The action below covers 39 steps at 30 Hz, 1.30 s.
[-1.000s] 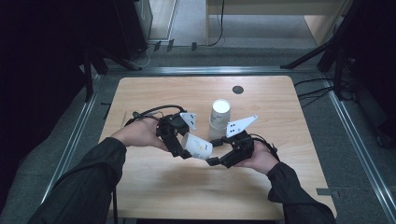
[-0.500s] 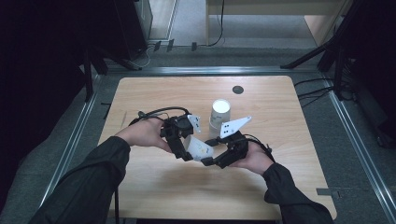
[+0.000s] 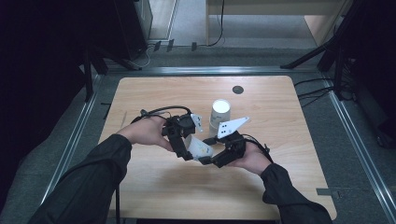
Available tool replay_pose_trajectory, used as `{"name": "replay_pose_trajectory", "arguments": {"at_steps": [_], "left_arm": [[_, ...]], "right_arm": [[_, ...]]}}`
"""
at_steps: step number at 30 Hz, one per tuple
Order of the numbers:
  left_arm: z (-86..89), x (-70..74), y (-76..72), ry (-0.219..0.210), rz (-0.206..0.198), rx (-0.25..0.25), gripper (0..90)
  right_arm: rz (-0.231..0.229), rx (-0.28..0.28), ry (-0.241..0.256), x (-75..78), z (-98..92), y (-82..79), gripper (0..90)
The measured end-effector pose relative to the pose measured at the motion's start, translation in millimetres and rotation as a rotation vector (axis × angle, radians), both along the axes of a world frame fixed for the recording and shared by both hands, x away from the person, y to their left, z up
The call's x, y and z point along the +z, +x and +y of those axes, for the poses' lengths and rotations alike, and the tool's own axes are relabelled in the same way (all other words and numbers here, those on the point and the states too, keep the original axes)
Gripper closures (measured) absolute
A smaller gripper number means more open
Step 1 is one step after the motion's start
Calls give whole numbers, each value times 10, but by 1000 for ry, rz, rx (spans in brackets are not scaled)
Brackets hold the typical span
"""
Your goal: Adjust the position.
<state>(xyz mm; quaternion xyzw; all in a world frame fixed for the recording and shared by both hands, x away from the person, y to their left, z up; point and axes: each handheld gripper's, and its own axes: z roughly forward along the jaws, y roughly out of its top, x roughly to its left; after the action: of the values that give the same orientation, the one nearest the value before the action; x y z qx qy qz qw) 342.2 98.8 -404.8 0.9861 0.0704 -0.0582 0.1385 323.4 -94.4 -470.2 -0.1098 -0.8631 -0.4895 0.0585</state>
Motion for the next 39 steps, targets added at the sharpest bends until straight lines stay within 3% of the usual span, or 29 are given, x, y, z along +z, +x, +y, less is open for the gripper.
{"name": "replay_pose_trajectory", "arguments": {"at_steps": [30, 39], "left_arm": [[-28, 6, -15, -5, -11, -9, 230], [14, 7, -16, -40, -5, -6, 225]], "right_arm": [[3, 12, -18, -23, 41, -7, 327], [-6, 16, -23, -3, 40, -9, 344]]}}
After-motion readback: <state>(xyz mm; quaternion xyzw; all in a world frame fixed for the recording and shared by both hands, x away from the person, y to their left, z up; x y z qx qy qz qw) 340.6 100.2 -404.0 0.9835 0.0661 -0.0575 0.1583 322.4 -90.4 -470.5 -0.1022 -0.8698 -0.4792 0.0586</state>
